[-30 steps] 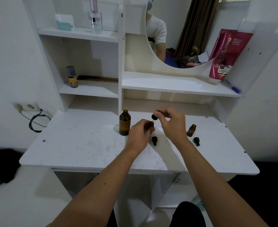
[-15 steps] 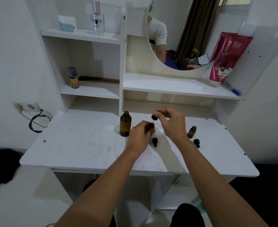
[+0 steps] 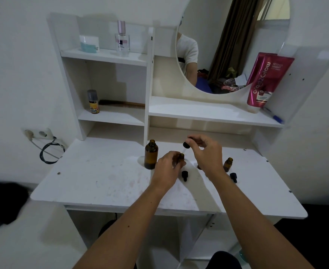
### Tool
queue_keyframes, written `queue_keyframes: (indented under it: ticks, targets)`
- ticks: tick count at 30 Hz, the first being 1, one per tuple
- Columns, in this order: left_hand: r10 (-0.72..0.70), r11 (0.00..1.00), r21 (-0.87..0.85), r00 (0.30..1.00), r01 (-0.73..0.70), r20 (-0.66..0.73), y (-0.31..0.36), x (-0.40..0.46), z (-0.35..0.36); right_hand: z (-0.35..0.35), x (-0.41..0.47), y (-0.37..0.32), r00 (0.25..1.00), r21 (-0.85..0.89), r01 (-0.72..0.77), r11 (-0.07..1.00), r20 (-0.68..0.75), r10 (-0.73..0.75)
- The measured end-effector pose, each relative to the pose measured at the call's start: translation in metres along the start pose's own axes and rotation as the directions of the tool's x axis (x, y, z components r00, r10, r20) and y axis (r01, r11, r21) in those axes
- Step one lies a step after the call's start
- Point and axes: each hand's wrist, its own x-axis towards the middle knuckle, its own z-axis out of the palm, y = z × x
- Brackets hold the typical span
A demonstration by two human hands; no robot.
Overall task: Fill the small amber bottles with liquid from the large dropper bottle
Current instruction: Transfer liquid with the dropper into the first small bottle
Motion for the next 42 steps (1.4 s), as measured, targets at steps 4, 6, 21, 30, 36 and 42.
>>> queue_keyframes:
  ticks: [4, 6, 21, 30, 36, 42]
  targets:
    - [-0.045, 0.997, -0.064, 0.999, 0.045, -0.002, -0.003, -0.009, -0.004, -0.007, -0.001, -0.005, 0.998, 0.014, 0.034, 0.999, -0.055, -0.033]
    - [-0.042, 0.993, -0.112, 0.999, 0.039, -0.028, -0.002, -0.017, -0.011, -0.011, 0.002, -0.012, 0.994, 0.013, 0.082, 0.997, -0.074, -0.081]
    - [-0.080, 0.992, -0.119, 0.944, 0.044, -0.321, -0.024, -0.040, -0.081, 0.009, 0.017, -0.076, 0.983, 0.264, 0.160, 0.951, -0.128, -0.130]
    - [-0.201, 0.958, -0.248, 0.954, 0.144, -0.223, -0.027, -0.023, -0.080, 0.045, 0.023, -0.078, 0.988, 0.232, 0.155, 0.960, -0.027, -0.153]
    - [-0.212, 0.961, -0.226, 0.947, 0.157, -0.241, -0.029, -0.021, -0.078, 0.063, 0.022, -0.071, 0.983, 0.157, 0.157, 0.975, 0.065, -0.169]
    - [-0.201, 0.963, -0.225, 0.948, 0.145, -0.247, -0.031, -0.020, -0.077, 0.080, 0.019, -0.061, 0.985, 0.077, 0.093, 0.993, 0.139, -0.103]
